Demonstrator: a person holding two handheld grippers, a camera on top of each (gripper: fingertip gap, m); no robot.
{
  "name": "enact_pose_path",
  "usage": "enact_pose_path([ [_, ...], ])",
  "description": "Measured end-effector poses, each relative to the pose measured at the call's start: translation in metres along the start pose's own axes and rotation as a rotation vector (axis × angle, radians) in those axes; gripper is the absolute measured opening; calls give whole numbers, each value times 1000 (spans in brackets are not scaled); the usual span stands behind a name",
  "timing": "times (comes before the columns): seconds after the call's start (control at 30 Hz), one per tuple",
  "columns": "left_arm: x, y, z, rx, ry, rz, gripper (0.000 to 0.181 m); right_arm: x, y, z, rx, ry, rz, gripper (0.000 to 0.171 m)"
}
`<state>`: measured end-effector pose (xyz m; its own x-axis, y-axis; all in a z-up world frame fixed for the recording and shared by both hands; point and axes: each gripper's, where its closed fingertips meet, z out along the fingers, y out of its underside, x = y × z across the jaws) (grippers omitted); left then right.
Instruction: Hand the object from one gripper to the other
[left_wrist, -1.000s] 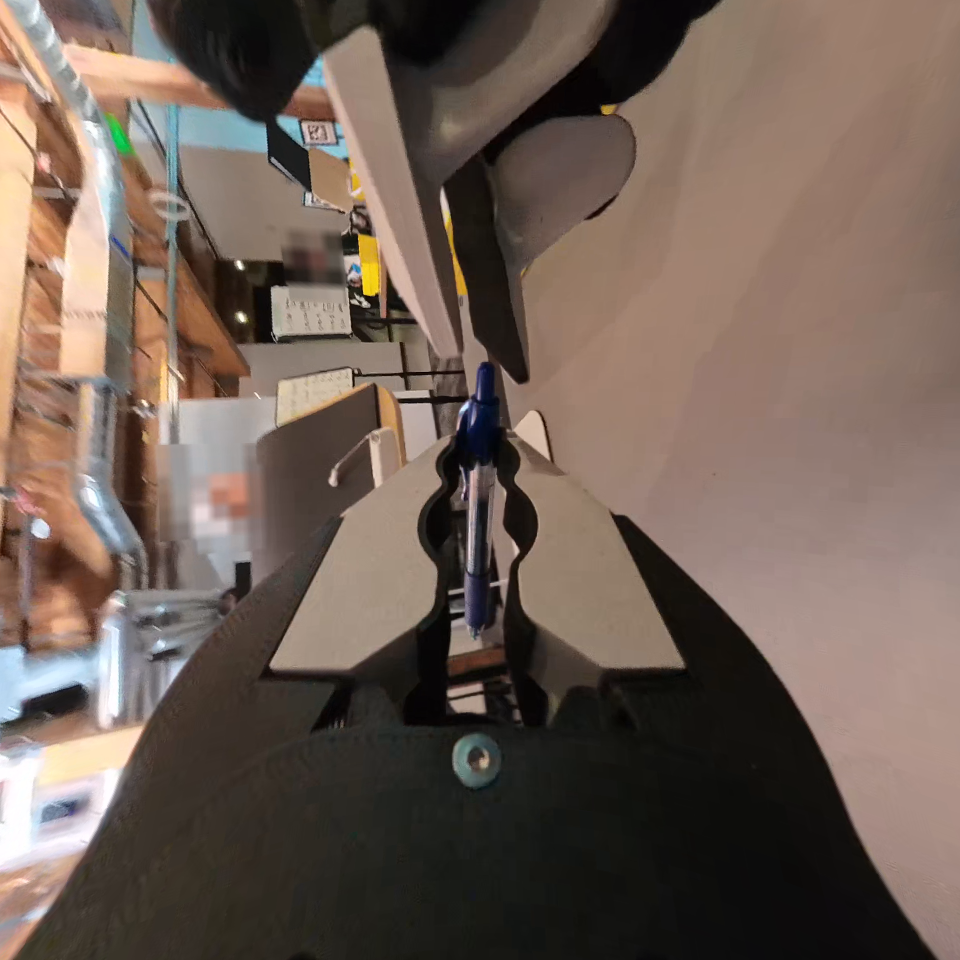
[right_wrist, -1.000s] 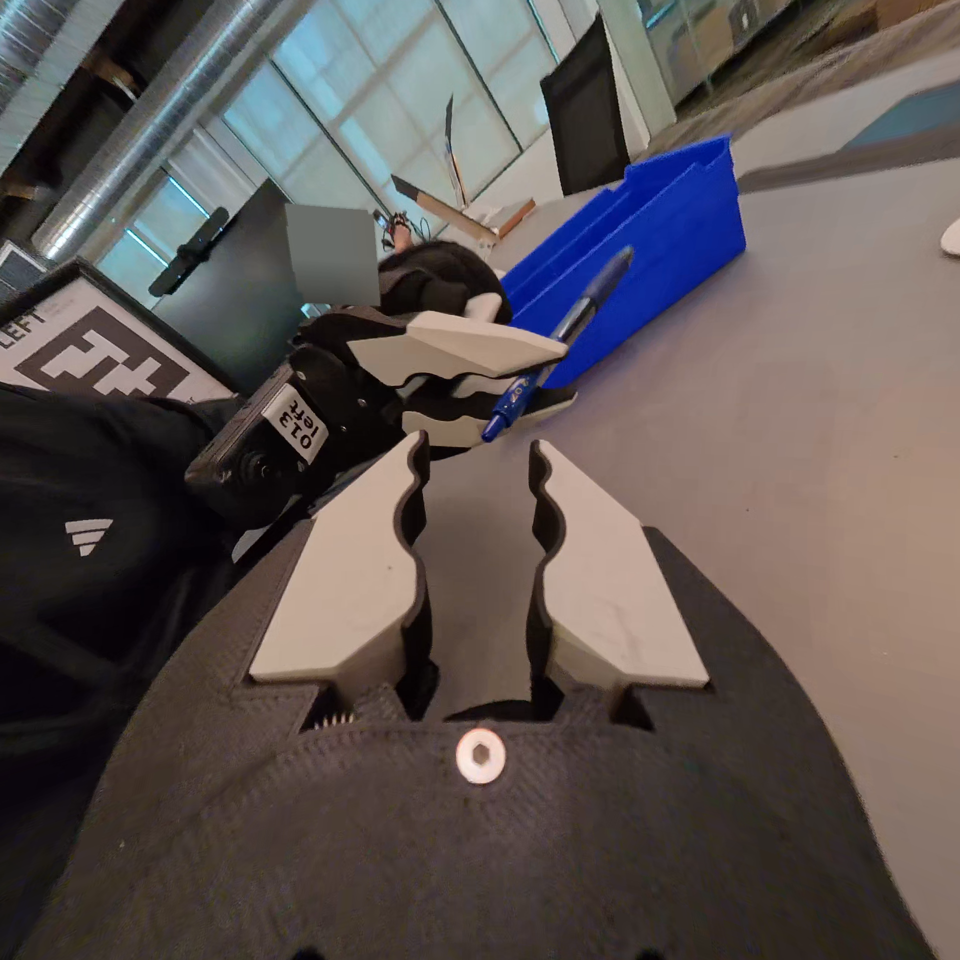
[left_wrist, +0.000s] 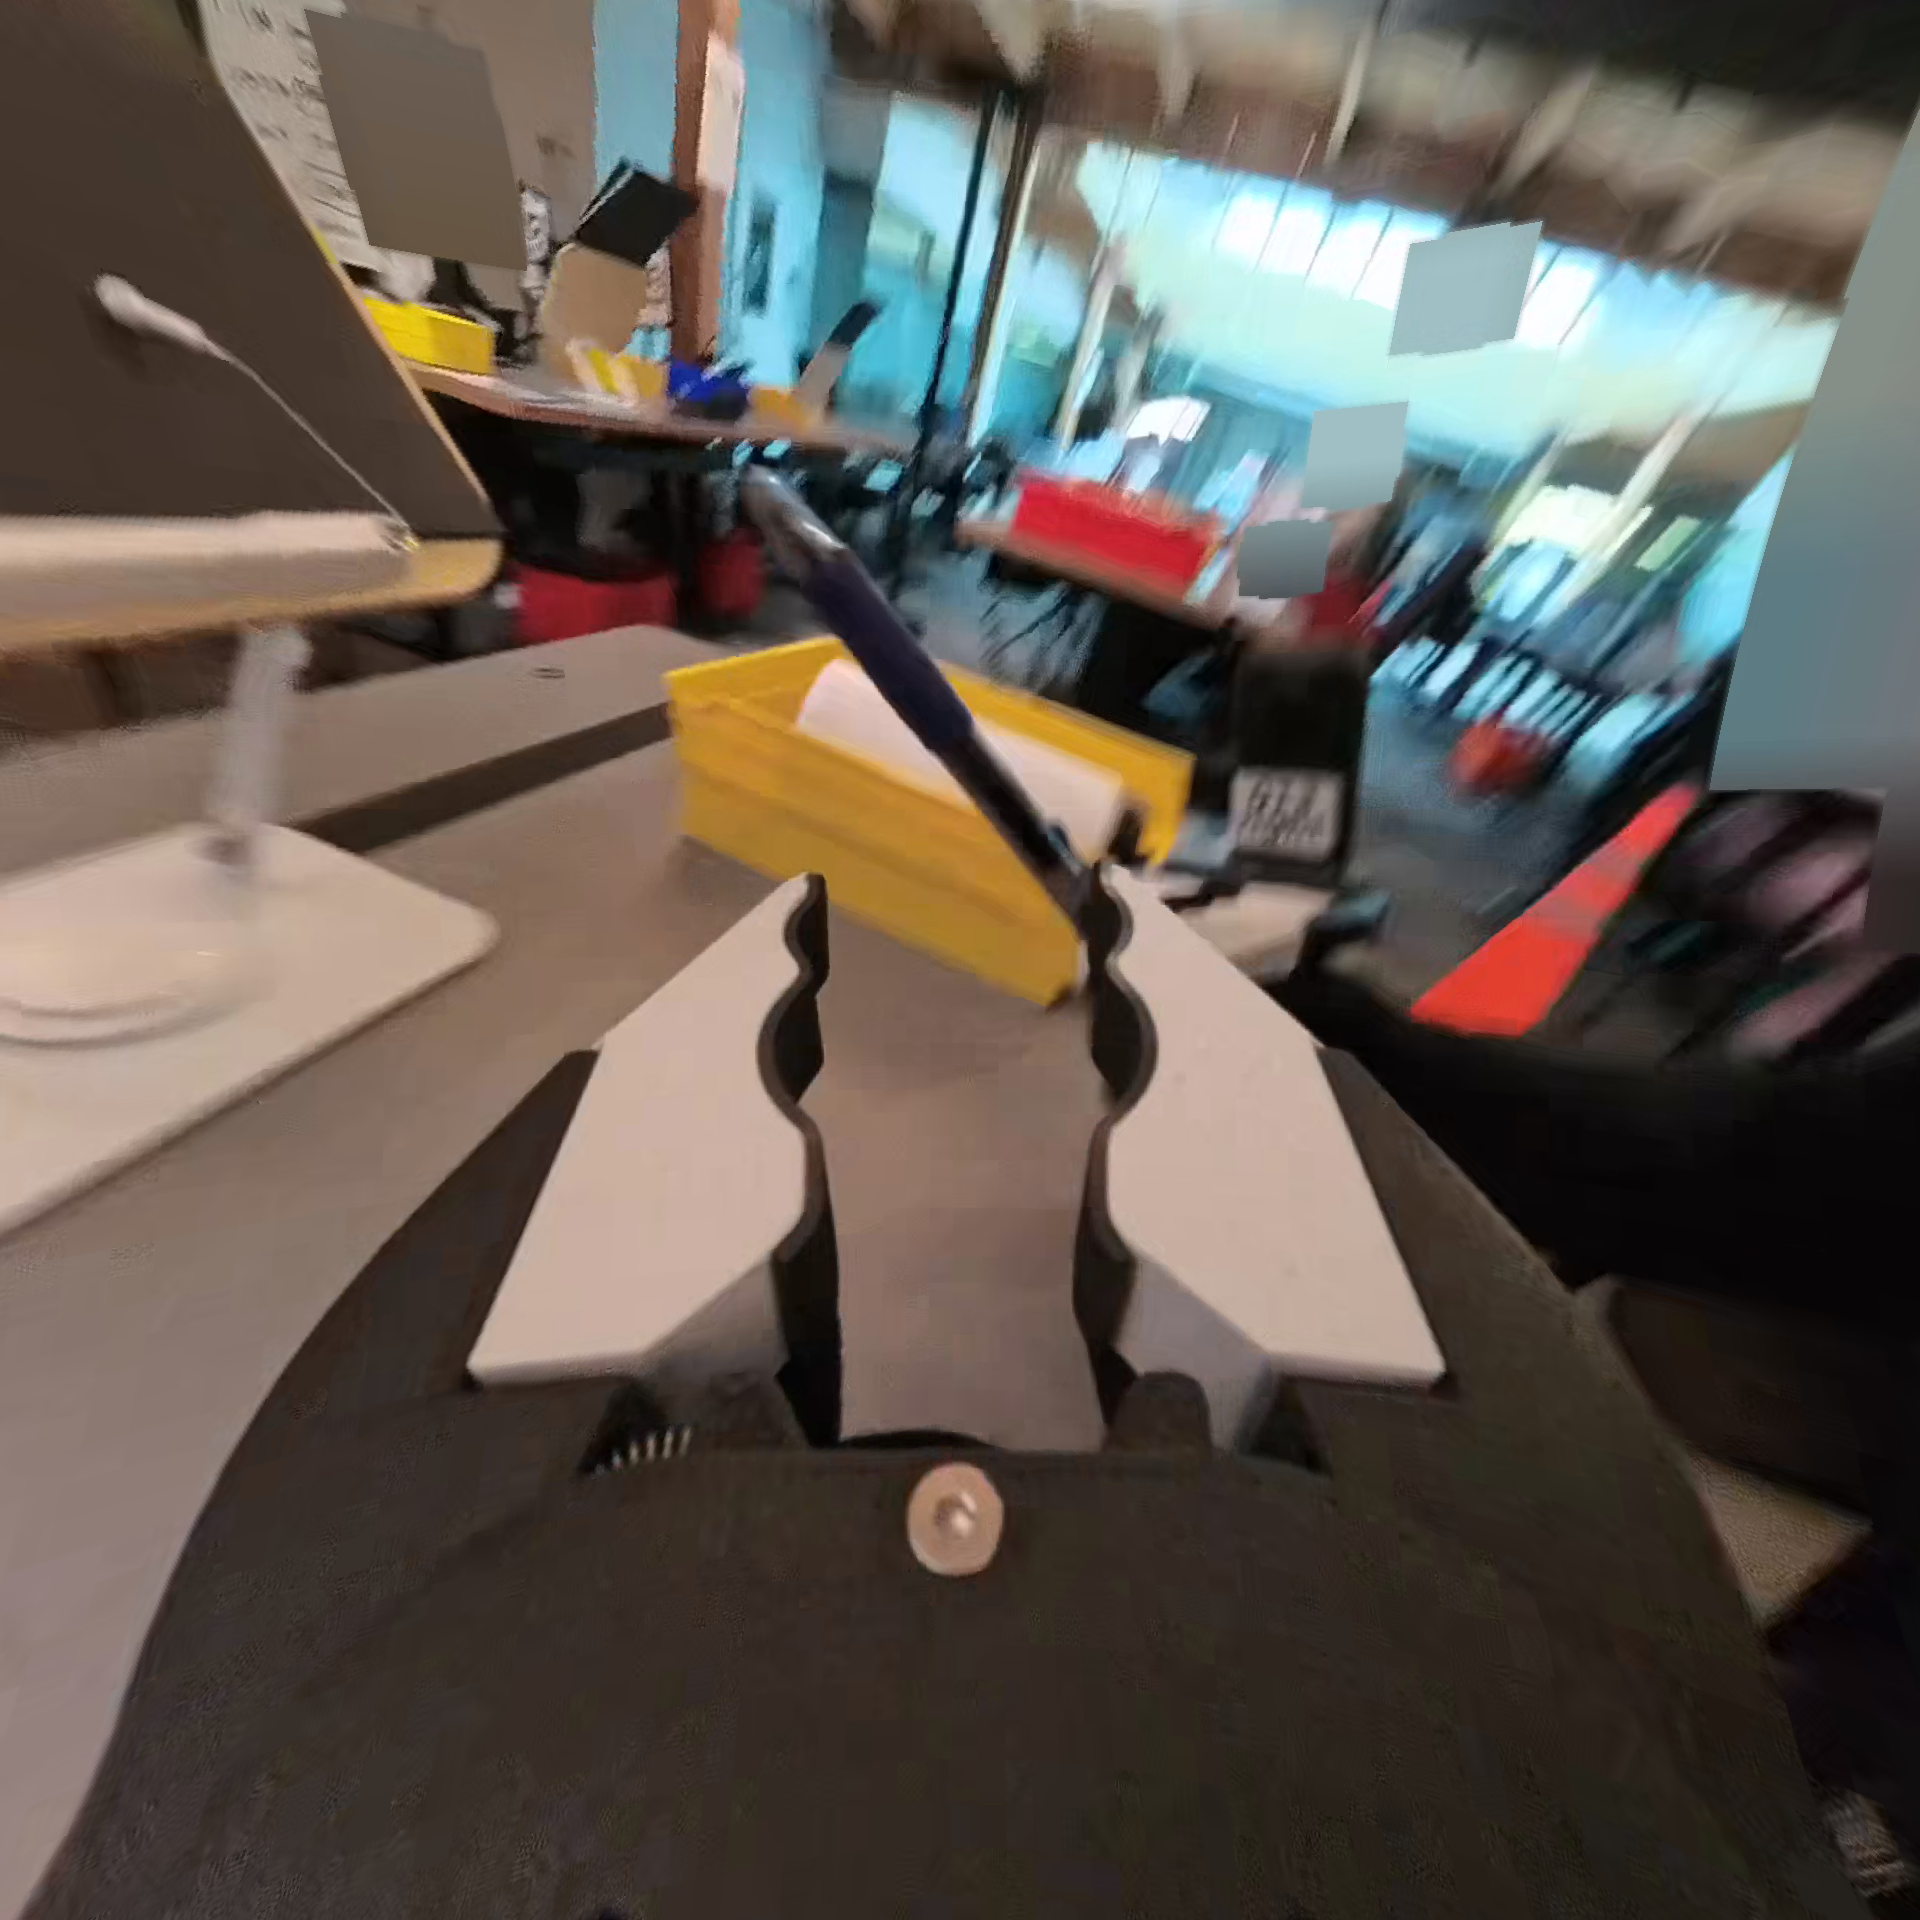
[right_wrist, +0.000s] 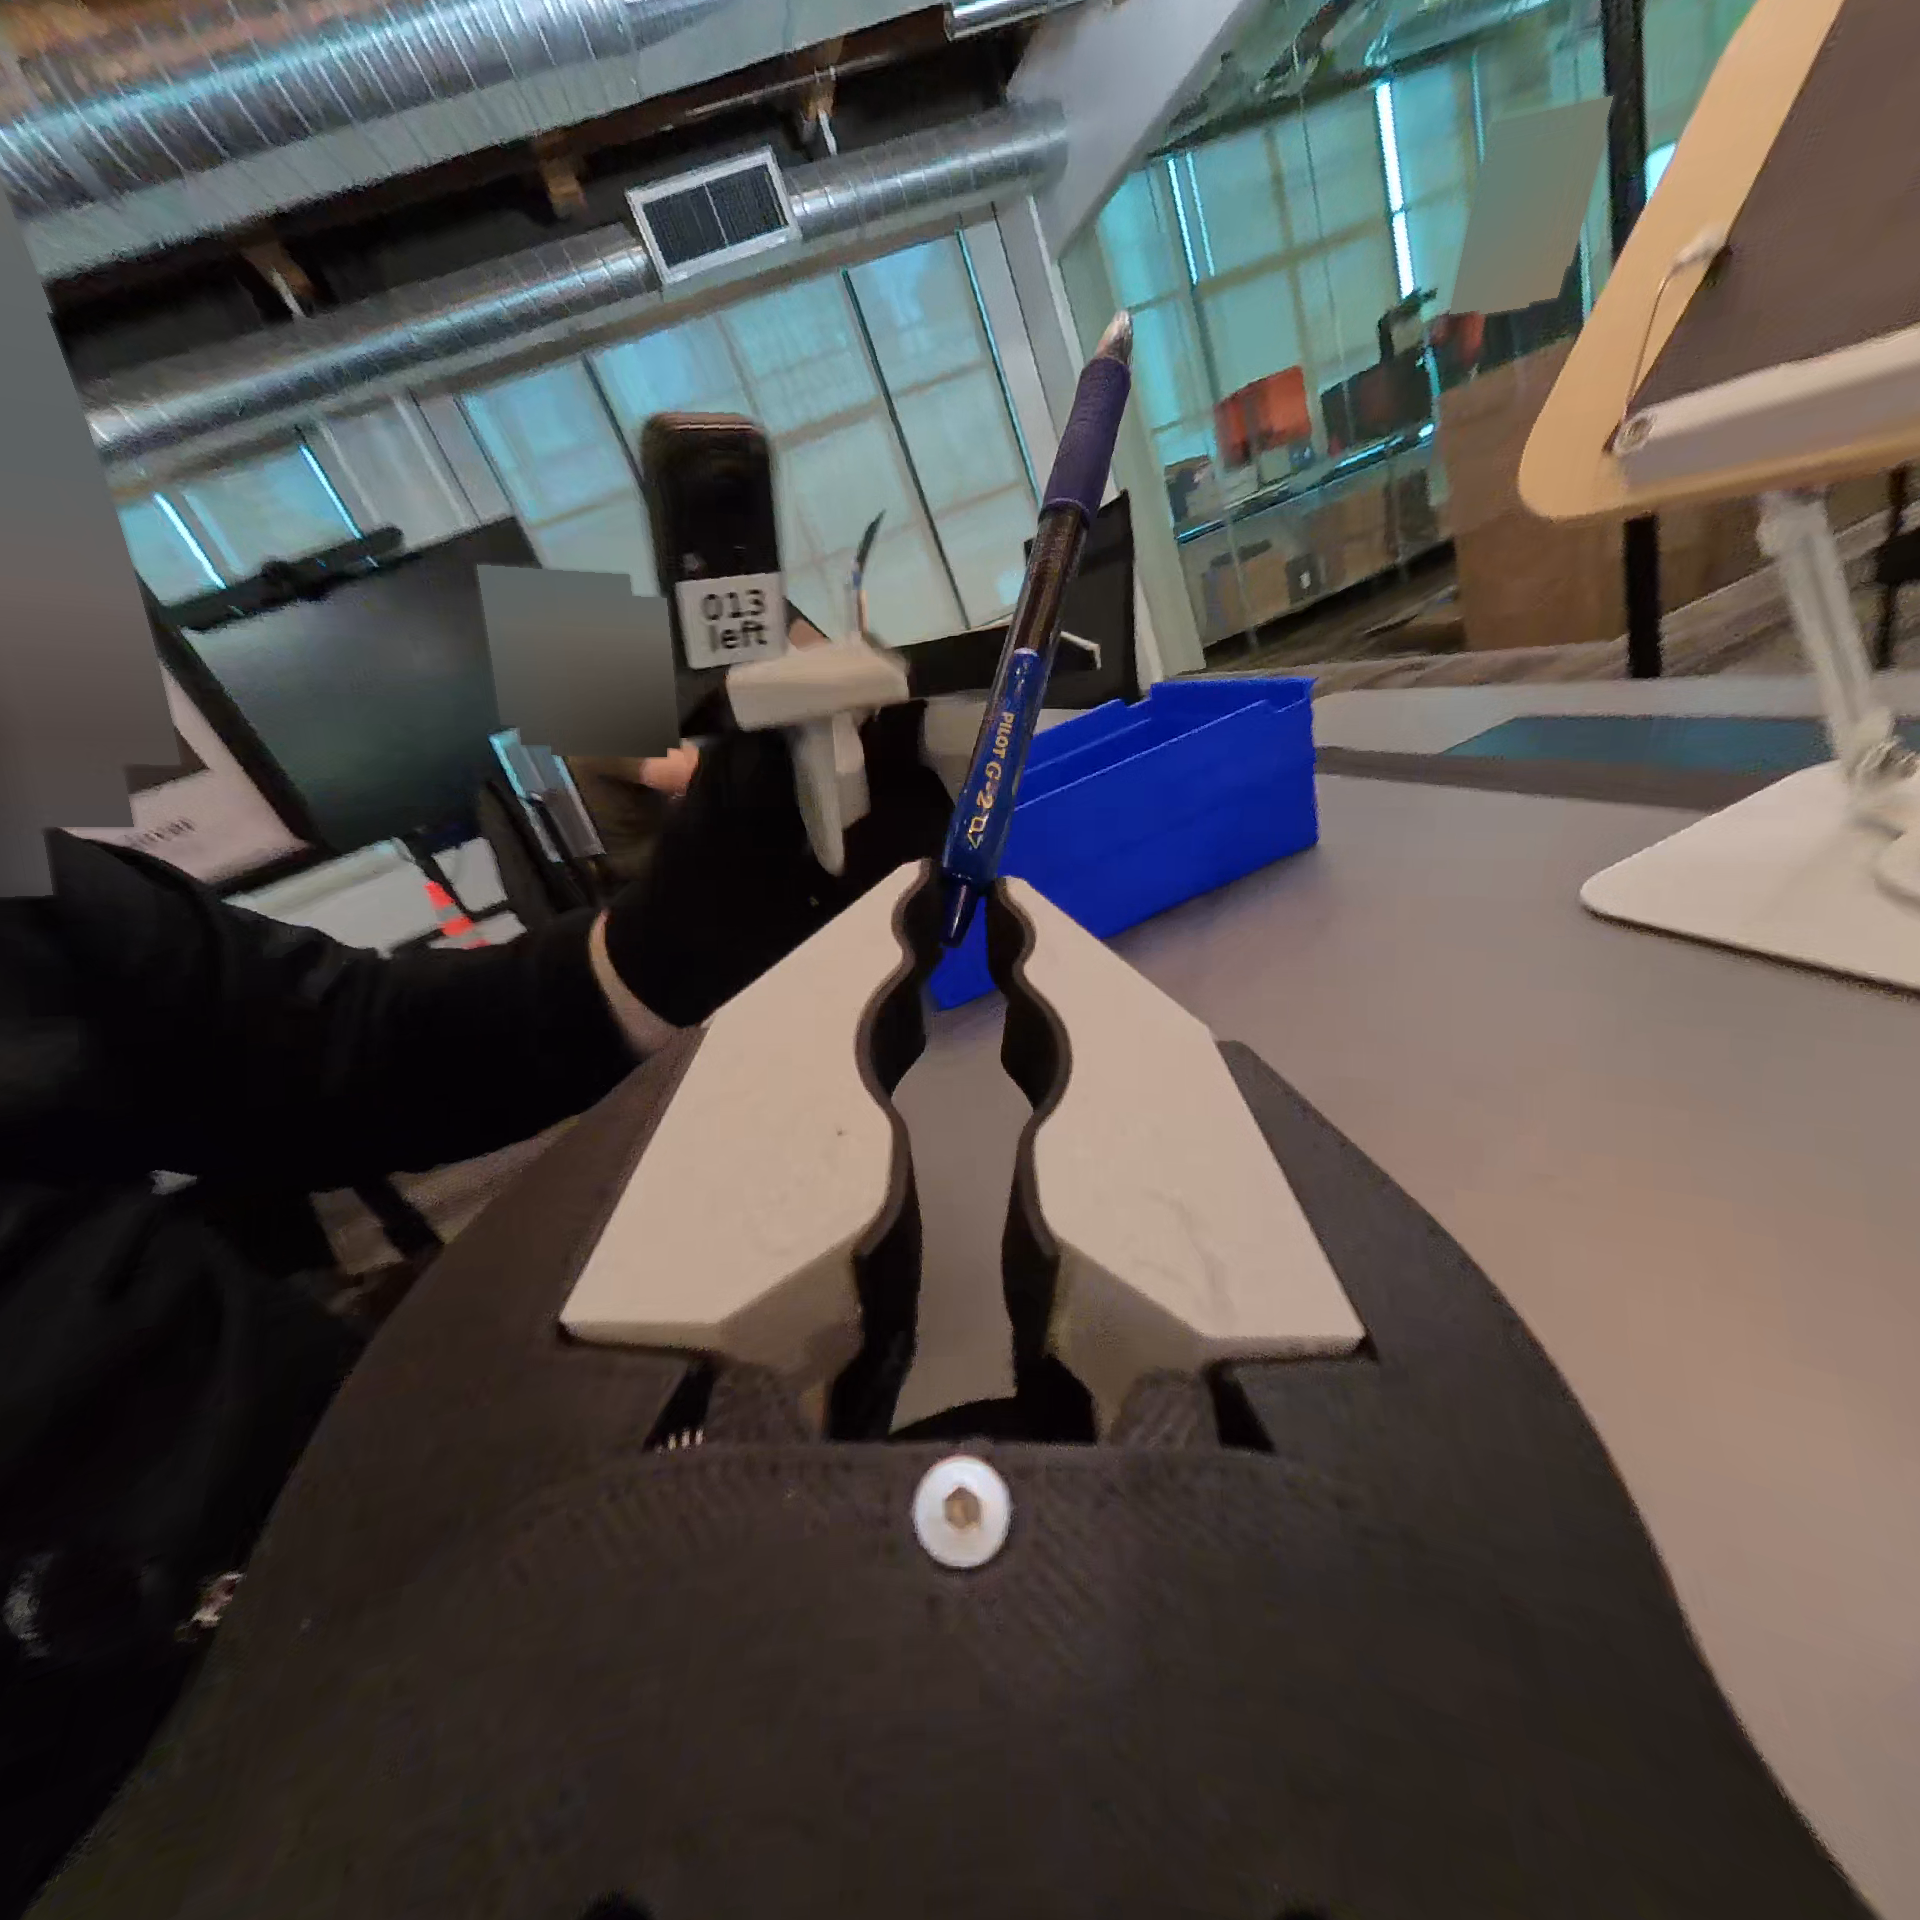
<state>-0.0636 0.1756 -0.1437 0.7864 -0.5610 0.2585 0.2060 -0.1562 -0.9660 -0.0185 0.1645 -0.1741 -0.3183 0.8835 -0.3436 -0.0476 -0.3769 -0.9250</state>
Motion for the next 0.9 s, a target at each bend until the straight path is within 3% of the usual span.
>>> enact_pose_path([
  [0.13, 11, -13, 4, 139, 222, -299, 36, -9, 11, 6, -20, 24, -138, 6],
  [0.27, 18, -15, 6, 176, 269, -336, 9, -11, 25, 11, -52, 59, -240, 6],
  [0.4, 17, -9, 7, 161, 243, -308, 9, -9, 35, 16, -81, 84, -274, 7],
  [0.57, 26, 3, 9, -8, 234, -155, 8, -2, 27, 8, -155, 196, -509, 80],
  [0.6, 28, 6, 10, -53, 241, -149, 8, -3, 23, 7, -185, 215, -602, 100],
  [0.73, 37, 21, 14, -234, 316, -225, 8, -10, 11, 15, -336, 257, -1063, 155],
  [0.8, 39, 21, 14, -245, 360, -299, 8, -13, 14, 21, -407, 232, -1208, 159],
  [0.9, 41, 24, 16, -259, 384, -344, 9, -14, 13, 31, -408, 213, -1222, 158],
])
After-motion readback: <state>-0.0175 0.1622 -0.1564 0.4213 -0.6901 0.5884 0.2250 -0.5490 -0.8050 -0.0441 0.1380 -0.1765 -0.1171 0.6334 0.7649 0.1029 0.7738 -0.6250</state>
